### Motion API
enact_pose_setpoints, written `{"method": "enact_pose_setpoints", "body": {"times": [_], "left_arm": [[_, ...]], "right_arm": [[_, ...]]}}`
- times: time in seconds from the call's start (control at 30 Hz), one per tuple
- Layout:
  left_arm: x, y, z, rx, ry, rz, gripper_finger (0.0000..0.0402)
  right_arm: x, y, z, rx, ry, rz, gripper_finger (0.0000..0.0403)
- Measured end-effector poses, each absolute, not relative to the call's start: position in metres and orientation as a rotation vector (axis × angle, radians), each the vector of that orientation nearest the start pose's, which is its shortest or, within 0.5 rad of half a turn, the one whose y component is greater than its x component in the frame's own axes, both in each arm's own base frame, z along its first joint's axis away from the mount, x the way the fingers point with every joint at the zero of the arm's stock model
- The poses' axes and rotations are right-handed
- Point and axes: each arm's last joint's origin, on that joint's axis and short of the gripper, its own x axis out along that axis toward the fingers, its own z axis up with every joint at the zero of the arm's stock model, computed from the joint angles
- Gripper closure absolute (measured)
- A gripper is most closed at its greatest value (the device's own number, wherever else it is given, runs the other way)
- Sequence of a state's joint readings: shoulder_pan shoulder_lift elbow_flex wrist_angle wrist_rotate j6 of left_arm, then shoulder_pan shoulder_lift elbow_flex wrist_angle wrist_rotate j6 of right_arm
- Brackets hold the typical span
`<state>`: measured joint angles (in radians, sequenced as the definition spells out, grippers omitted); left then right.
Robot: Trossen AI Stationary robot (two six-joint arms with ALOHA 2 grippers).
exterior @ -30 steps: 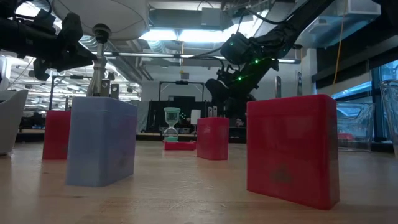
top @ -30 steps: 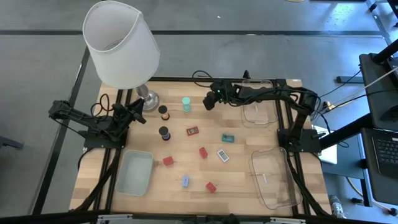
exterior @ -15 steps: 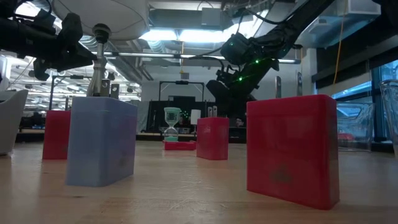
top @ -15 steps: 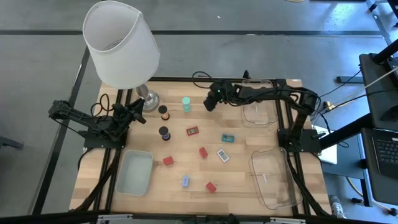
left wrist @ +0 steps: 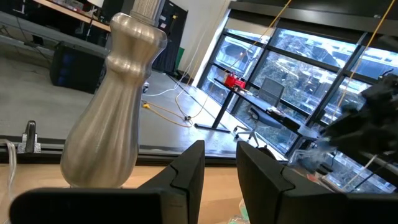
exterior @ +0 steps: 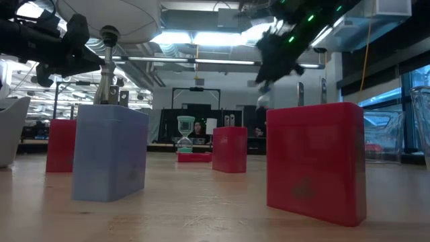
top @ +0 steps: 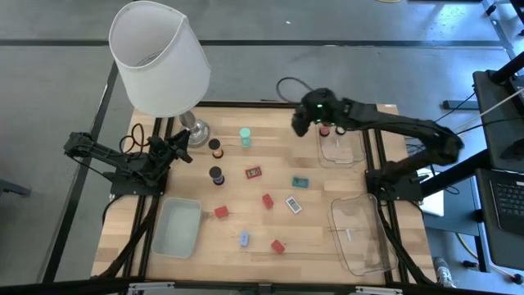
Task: Pick & Place Office items
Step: Put the blue sand timer into the top transparent bin
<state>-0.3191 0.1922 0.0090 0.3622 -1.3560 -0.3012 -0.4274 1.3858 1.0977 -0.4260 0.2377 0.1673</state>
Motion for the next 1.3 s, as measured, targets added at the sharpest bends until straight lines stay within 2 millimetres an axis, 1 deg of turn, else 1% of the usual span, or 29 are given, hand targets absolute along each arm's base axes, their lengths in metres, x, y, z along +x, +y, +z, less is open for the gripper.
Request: {"method": "enact_pose_setpoints", "body": {"times": [0.1, 0.17, 0.23, 0.3, 0.4, 0.47, 0.57, 0.67, 0.83, 1.03, 1.2, 1.3], "left_arm": [[0.090, 0.000, 0.181, -0.412, -0.281, 1.011, 0.0313], [0.090, 0.000, 0.181, -0.412, -0.281, 1.011, 0.0313], [0.090, 0.000, 0.181, -0.412, -0.281, 1.011, 0.0313], [0.090, 0.000, 0.181, -0.412, -0.281, 1.011, 0.0313], [0.090, 0.000, 0.181, -0.412, -0.281, 1.011, 0.0313], [0.090, 0.000, 0.181, -0.412, -0.281, 1.011, 0.0313], [0.090, 0.000, 0.181, -0.412, -0.281, 1.011, 0.0313], [0.090, 0.000, 0.181, -0.412, -0.281, 1.011, 0.0313], [0.090, 0.000, 0.181, -0.412, -0.281, 1.011, 0.0313], [0.090, 0.000, 0.181, -0.412, -0.281, 1.011, 0.0313], [0.090, 0.000, 0.181, -0.412, -0.281, 1.011, 0.0313], [0.090, 0.000, 0.181, -0.412, -0.281, 1.011, 0.0313]], "right_arm": [[0.240, -0.118, 0.310, 0.224, 0.659, -0.730, 0.0186], [0.223, -0.111, 0.320, 0.250, 0.655, -0.775, 0.0182], [0.206, -0.105, 0.325, 0.284, 0.671, -0.838, 0.0182], [0.193, -0.099, 0.324, 0.323, 0.697, -0.903, 0.0185], [0.176, -0.089, 0.311, 0.388, 0.752, -0.968, 0.0189], [0.168, -0.085, 0.297, 0.422, 0.782, -0.991, 0.0188], [0.157, -0.080, 0.271, 0.484, 0.803, -1.042, 0.0181], [0.149, -0.079, 0.245, 0.531, 0.795, -1.079, 0.0181], [0.144, -0.082, 0.213, 0.558, 0.754, -1.107, 0.0188], [0.135, -0.086, 0.193, 0.554, 0.770, -1.177, 0.0178], [0.131, -0.090, 0.190, 0.538, 0.764, -1.235, 0.0188], [0.131, -0.091, 0.190, 0.530, 0.754, -1.253, 0.0183]]}}
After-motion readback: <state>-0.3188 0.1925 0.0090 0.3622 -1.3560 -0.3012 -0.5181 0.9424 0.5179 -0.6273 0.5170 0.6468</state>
